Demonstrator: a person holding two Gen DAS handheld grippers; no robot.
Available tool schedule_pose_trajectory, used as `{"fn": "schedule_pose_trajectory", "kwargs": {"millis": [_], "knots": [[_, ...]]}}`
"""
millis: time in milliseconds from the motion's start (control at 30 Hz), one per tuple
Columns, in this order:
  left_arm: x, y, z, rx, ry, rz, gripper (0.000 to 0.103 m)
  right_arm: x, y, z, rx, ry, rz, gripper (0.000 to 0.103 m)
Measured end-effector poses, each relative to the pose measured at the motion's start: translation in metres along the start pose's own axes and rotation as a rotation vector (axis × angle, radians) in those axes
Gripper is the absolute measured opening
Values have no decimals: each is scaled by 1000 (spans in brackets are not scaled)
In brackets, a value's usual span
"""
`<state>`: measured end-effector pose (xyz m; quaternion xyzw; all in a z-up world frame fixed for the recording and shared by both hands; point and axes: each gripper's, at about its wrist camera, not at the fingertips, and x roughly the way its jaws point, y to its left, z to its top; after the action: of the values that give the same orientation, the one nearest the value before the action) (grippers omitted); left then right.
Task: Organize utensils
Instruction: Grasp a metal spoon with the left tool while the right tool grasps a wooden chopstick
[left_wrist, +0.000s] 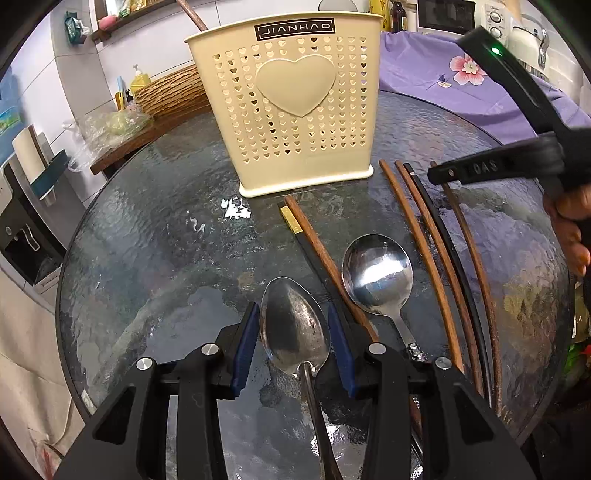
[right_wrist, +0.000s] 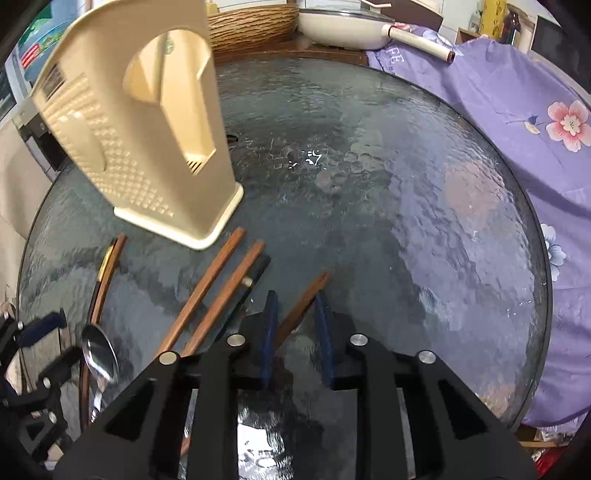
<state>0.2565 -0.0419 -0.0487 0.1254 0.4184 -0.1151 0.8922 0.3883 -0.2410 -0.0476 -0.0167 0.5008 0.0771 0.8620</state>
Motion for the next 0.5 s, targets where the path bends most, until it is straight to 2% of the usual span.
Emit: {"fn": "schedule_pose_trajectory", "kwargs": {"millis": [300,500], "knots": [[-4,1,4,-9,-12,-12,37,9,-3,13,41,3,20,8],[-15,8,13,-30,-53,-10,37,11,-8,15,63,-26,54,7]]}}
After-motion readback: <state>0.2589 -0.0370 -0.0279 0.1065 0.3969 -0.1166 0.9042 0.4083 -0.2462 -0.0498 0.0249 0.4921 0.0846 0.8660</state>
